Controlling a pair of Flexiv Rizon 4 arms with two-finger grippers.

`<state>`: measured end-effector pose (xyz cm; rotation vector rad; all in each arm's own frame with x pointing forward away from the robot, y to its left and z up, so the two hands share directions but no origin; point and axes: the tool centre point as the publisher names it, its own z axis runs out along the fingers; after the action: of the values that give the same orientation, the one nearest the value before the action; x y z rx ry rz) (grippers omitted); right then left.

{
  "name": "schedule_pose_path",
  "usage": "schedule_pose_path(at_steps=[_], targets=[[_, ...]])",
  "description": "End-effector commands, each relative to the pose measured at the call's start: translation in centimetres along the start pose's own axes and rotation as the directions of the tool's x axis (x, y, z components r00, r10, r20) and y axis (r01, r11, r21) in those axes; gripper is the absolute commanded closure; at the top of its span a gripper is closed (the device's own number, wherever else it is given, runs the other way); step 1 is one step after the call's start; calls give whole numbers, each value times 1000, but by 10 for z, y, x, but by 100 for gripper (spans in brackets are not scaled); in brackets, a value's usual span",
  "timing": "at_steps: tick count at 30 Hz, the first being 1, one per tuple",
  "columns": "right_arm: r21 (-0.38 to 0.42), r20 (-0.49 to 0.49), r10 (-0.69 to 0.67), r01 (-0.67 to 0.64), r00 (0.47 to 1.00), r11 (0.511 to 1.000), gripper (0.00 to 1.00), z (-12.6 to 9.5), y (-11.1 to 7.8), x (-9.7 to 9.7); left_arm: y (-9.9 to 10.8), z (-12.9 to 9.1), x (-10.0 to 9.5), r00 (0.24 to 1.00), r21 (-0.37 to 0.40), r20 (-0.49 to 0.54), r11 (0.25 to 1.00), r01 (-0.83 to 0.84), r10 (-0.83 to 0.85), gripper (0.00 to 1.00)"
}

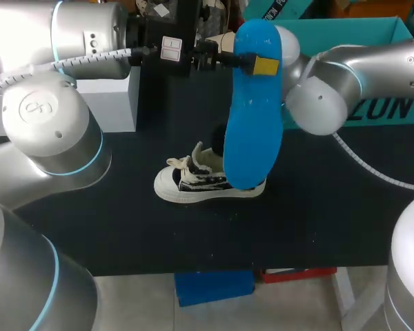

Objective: Take the shoe out of the shoebox, open the shoe tongue, remove and reinsert the insole, then place the shoe into the shoebox

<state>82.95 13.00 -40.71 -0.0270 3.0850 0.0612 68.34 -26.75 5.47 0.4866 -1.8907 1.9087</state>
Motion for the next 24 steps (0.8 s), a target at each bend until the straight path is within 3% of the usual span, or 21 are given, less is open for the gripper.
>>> schedule_pose_path(at_steps=[1, 17, 24], targets=[[25, 0, 4, -4, 1000, 1000, 0, 5, 4, -2, 0, 0, 1, 1000, -1, 5, 1000, 1, -1, 100], [-1, -16, 4, -4, 1000, 1000, 0, 5, 1, -2, 0, 0, 1, 1000, -1, 5, 1000, 1, -1, 100], [-112, -25, 13, -16, 1000, 994, 0, -1, -14, 3, 0, 0, 1, 1000, -1, 5, 1000, 1, -1, 100]])
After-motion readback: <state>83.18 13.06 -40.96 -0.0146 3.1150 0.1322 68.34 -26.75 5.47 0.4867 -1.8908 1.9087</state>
